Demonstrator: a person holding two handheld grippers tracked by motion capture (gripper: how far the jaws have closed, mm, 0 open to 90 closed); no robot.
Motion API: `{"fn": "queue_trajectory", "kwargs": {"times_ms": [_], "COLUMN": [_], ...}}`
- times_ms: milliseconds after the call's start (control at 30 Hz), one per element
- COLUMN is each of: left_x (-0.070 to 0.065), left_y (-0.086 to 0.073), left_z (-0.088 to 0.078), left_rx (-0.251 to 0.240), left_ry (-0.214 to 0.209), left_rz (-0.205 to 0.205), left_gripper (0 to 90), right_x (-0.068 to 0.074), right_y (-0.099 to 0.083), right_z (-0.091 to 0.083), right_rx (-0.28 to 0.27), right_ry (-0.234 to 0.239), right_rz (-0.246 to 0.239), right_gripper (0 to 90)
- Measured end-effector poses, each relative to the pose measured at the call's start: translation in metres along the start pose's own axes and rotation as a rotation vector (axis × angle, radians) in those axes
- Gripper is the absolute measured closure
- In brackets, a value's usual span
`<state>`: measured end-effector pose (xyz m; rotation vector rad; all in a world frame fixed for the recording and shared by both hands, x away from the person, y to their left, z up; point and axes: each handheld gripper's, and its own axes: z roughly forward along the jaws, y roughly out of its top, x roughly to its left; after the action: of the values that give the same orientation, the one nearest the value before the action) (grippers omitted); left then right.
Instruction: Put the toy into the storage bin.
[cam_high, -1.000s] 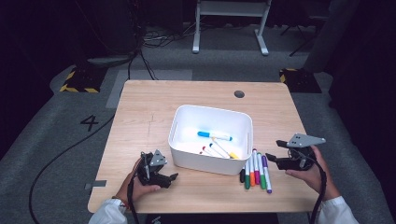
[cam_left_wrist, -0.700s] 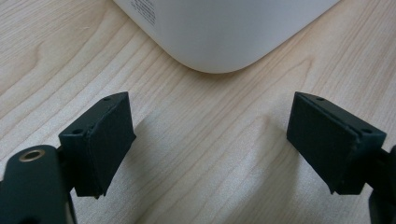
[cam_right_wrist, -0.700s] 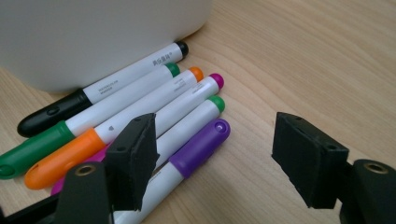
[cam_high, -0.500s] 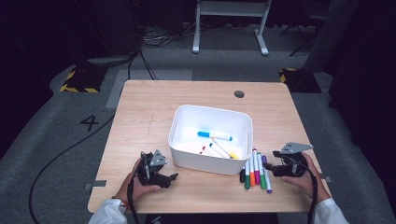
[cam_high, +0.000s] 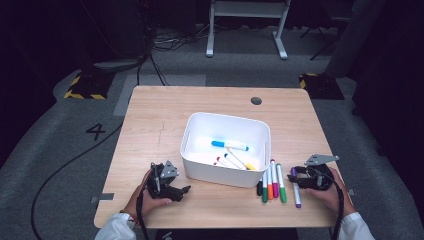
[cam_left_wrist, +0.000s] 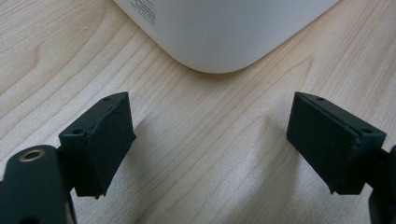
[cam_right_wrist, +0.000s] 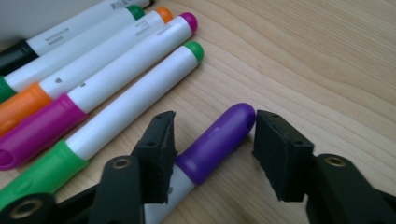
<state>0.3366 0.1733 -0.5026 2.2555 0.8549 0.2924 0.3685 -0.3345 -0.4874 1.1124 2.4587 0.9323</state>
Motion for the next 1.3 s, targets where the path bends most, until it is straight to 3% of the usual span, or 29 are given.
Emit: {"fn": "queue_trajectory", "kwargs": {"times_ms": [233, 400, 600, 800, 1067, 1300], "left_x": [0.0, 0.0, 0.0, 0.0, 0.0, 0.0], "left_y": [0.0, 0.0, 0.0, 0.0, 0.0, 0.0], "left_z": [0.0, 0.0, 0.0, 0.0, 0.0, 0.0], "left_rx": [0.0, 0.001, 0.0, 0.0, 0.001, 0.0], "left_ry": [0.0, 0.0, 0.0, 0.0, 0.0, 0.0], "left_rz": [0.0, 0.0, 0.0, 0.0, 0.0, 0.0], "left_gripper": [14.9, 14.9, 14.9, 14.9, 14.9, 14.9], "right_x": [-0.003, 0.0, 0.005, 0.006, 0.002, 0.002], "right_y": [-0.003, -0.003, -0.001, 0.0, 0.002, 0.009], "right_z": [-0.003, -0.002, 0.0, 0.001, -0.01, -0.026], "right_rx": [-0.015, -0.021, -0.025, -0.025, -0.103, -0.177], "right_ry": [-0.029, -0.043, 0.0, 0.004, 0.015, 0.038], "right_rz": [0.011, 0.008, -0.014, -0.023, 0.003, -0.017], "right_gripper": [73.9, 74.8, 74.8, 74.9, 75.1, 75.2]}}
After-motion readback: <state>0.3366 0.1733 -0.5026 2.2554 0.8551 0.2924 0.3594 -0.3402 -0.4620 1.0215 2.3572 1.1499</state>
